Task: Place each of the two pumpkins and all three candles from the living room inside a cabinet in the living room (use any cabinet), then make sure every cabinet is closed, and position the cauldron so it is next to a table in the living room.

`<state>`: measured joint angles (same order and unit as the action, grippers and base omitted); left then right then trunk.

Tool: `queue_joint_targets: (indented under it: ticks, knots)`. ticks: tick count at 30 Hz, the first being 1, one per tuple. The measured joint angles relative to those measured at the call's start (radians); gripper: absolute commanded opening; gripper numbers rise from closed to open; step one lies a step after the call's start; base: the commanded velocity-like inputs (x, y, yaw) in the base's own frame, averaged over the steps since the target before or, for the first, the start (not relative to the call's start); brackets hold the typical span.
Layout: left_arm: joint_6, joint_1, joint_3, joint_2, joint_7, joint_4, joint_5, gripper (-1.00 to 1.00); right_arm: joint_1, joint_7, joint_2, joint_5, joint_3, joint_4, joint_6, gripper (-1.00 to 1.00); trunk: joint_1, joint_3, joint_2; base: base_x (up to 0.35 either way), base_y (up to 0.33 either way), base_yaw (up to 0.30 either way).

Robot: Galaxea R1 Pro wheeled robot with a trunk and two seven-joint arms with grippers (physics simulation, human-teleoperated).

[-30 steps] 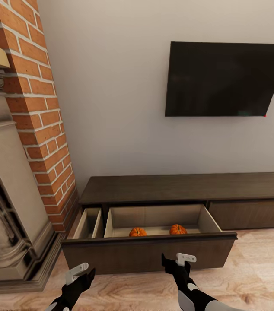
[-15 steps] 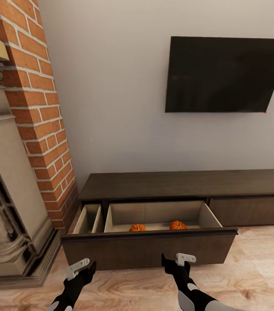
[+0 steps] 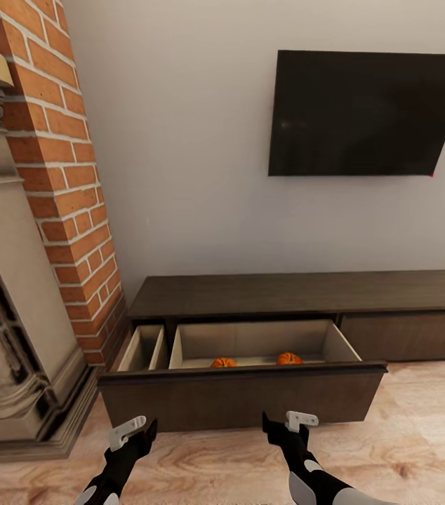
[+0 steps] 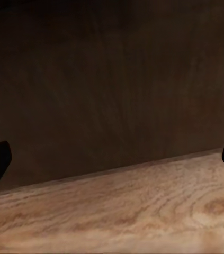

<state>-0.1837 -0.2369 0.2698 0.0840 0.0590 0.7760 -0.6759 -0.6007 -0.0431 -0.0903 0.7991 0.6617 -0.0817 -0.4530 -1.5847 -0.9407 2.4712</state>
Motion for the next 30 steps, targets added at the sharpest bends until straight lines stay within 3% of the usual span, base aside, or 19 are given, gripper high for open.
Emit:
queue_joint_targets:
  ticks: [4, 9, 30]
  knots:
    - [0.0, 0.0, 0.0, 0.0, 0.001, 0.0, 0.0, 1.0, 0.0, 0.0, 0.0, 0.0, 0.0, 0.0, 0.0, 1.0, -0.015, -0.013, 0.028, 0.0, 0.0, 0.0]
    - [0.0, 0.0, -0.002, 0.0, 0.001, 0.0, 0.0, 1.0, 0.0, 0.0, 0.0, 0.001, 0.0, 0.0, 0.0, 1.0, -0.018, -0.032, 0.029, 0.0, 0.0, 0.0]
    - [0.0, 0.0, -0.004, 0.001, 0.001, -0.001, -0.001, 1.0, 0.0, 0.0, 0.0, 0.001, 0.0, 0.0, -0.001, 1.0, -0.018, -0.032, 0.03, 0.06, 0.0, 0.0]
